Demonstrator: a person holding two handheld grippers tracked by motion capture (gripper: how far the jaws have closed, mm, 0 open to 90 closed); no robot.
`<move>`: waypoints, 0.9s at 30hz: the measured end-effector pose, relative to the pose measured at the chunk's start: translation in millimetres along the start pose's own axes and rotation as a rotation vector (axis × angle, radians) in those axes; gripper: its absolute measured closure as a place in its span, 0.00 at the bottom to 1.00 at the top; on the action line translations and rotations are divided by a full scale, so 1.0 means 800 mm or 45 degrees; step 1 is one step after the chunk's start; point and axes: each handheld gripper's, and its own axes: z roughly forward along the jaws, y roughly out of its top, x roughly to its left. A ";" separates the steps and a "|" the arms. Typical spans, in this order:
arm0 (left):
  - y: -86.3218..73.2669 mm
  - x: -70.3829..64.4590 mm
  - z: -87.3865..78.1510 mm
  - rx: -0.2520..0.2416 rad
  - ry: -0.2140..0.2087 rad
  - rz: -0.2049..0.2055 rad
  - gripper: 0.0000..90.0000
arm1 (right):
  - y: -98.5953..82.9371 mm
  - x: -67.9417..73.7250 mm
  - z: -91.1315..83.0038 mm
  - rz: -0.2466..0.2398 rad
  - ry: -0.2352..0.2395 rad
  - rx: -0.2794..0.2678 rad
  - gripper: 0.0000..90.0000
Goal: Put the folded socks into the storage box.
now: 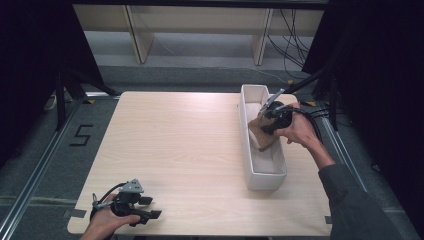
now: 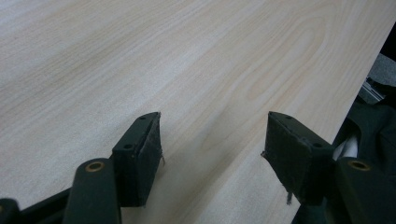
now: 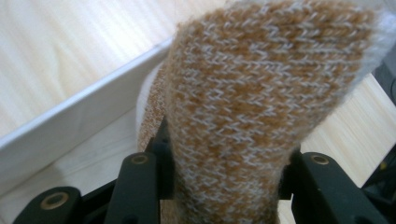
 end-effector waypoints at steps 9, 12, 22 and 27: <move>0.000 0.001 0.001 0.000 0.000 -0.010 0.40 | -0.011 0.036 0.000 -0.248 0.039 0.021 0.63; 0.000 0.001 -0.001 -0.002 -0.001 -0.013 0.40 | -0.017 0.046 0.004 -0.289 0.081 0.020 0.63; 0.000 0.002 -0.003 -0.009 -0.001 -0.007 0.40 | -0.037 0.067 0.014 -0.324 0.161 0.065 0.62; 0.001 0.002 -0.004 -0.008 0.000 -0.007 0.40 | -0.040 0.065 0.007 -0.238 0.159 0.019 0.51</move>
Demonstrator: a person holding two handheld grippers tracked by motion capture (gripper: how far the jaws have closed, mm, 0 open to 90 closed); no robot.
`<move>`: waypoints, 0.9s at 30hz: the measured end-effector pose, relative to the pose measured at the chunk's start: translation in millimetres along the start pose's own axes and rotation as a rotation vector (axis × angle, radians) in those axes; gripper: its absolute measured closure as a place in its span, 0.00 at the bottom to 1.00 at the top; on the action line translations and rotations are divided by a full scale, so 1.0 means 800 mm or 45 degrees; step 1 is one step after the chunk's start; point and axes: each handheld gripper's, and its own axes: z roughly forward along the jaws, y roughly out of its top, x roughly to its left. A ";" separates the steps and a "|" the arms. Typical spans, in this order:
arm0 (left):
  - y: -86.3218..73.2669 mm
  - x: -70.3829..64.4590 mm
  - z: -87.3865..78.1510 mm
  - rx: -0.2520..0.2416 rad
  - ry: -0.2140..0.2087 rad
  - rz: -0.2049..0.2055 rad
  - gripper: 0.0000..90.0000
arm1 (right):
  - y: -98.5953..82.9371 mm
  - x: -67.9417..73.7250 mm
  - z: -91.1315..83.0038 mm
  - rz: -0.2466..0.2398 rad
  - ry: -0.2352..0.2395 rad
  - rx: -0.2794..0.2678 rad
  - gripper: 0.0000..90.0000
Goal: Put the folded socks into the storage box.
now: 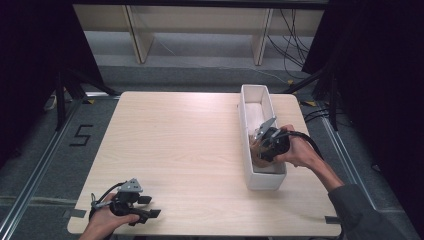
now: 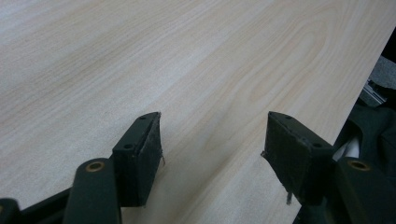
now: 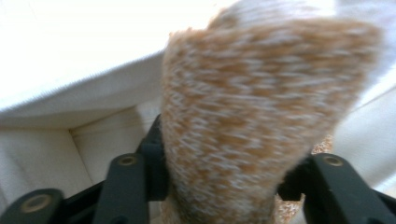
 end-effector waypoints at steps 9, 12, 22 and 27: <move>-0.001 -0.001 -0.002 -0.018 0.005 -0.004 0.40 | 0.010 -0.001 -0.029 0.037 0.015 -0.069 0.55; 0.000 0.000 -0.004 -0.014 0.001 -0.001 0.40 | 0.011 0.006 -0.019 -0.020 0.056 -0.021 0.58; -0.001 -0.001 -0.004 -0.014 0.003 -0.004 0.40 | -0.002 0.019 0.002 -0.043 0.145 0.048 0.58; -0.001 0.000 -0.004 -0.018 0.013 -0.008 0.40 | -0.002 0.013 -0.012 0.035 0.134 -0.024 0.46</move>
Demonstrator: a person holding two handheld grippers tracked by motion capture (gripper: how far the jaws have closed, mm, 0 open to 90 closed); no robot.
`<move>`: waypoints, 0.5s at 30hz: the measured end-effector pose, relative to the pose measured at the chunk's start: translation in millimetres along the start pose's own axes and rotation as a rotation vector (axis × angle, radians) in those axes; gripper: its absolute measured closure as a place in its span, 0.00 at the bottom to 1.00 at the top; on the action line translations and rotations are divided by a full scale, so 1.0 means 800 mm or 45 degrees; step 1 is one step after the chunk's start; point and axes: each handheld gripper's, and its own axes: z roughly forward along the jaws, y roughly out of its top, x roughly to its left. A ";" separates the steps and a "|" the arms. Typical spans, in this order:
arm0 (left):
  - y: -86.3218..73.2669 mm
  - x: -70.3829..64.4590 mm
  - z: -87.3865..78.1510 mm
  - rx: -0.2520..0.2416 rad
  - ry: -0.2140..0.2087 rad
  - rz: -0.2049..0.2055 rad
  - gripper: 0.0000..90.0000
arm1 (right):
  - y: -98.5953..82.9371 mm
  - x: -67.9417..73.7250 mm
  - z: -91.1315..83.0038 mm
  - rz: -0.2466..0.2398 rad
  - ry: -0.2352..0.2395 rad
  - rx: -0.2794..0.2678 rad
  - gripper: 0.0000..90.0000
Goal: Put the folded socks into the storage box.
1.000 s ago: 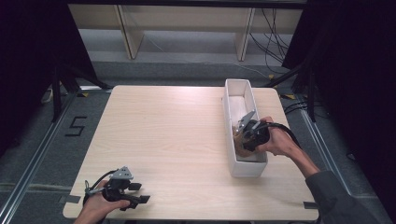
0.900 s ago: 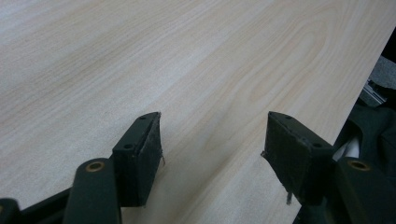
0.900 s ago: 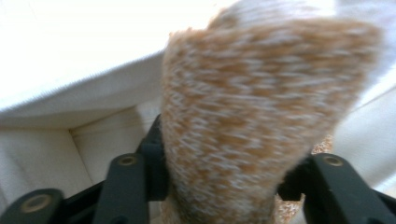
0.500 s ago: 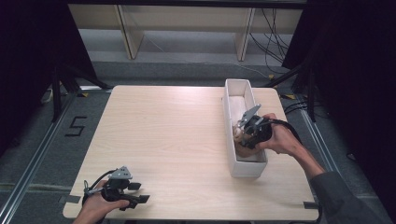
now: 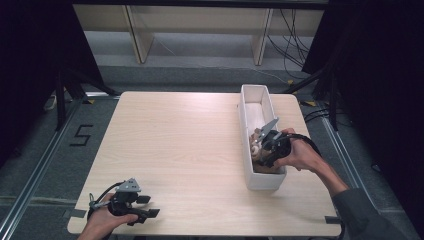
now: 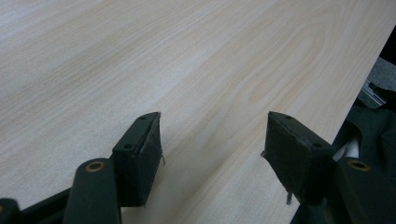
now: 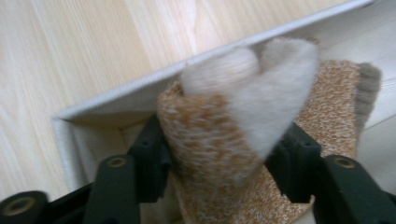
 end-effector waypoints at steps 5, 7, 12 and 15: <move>0.001 -0.001 -0.002 -0.004 -0.006 0.002 0.40 | 0.006 -0.004 -0.018 0.043 0.025 -0.065 0.42; 0.001 0.000 -0.001 -0.006 -0.013 0.000 0.40 | 0.010 -0.003 -0.026 0.059 0.025 -0.095 0.41; 0.000 0.000 -0.002 -0.015 -0.003 -0.003 0.40 | 0.021 -0.008 -0.040 0.118 0.045 -0.152 0.53; 0.000 0.001 -0.002 -0.011 0.003 -0.002 0.40 | 0.024 -0.013 -0.037 0.113 0.073 -0.152 0.69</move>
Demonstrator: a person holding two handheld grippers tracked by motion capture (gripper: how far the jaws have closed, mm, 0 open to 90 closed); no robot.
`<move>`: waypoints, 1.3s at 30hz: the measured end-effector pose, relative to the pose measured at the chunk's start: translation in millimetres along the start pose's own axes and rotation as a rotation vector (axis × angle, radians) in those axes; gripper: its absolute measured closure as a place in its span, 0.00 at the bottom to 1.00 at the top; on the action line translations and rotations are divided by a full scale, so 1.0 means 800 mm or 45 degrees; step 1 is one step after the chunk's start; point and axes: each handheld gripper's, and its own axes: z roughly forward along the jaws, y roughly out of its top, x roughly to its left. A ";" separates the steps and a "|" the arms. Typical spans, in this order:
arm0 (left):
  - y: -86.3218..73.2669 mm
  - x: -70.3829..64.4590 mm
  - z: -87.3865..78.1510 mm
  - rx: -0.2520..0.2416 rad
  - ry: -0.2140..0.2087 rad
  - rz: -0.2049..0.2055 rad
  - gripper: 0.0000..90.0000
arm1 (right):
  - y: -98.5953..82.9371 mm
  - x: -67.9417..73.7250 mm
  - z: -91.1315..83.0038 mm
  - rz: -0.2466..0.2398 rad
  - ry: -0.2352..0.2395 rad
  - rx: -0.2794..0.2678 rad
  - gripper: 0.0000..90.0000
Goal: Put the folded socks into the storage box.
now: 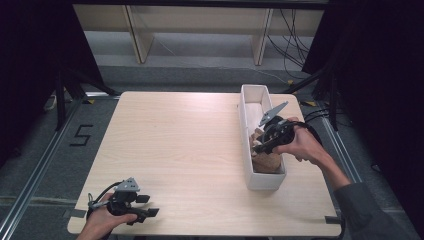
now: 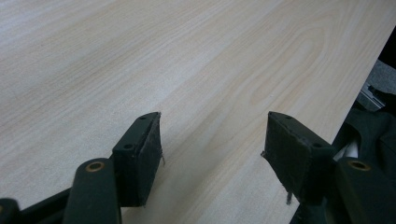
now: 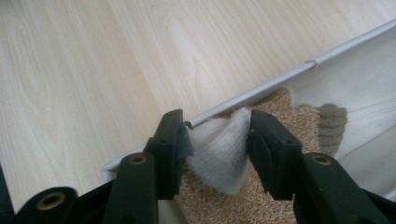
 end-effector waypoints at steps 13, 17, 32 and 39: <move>0.000 0.002 0.001 0.013 0.006 -0.001 0.40 | -0.021 0.012 0.033 0.005 0.130 0.119 0.76; 0.000 0.002 0.001 0.008 0.005 -0.002 0.40 | -0.021 0.011 0.018 0.069 0.101 0.058 0.73; 0.000 0.002 0.000 0.002 0.005 -0.003 0.40 | -0.013 -0.002 -0.014 0.121 0.016 0.009 0.83; 0.000 0.000 -0.001 -0.004 0.005 -0.010 0.41 | -0.010 0.006 0.012 0.066 0.054 0.120 0.89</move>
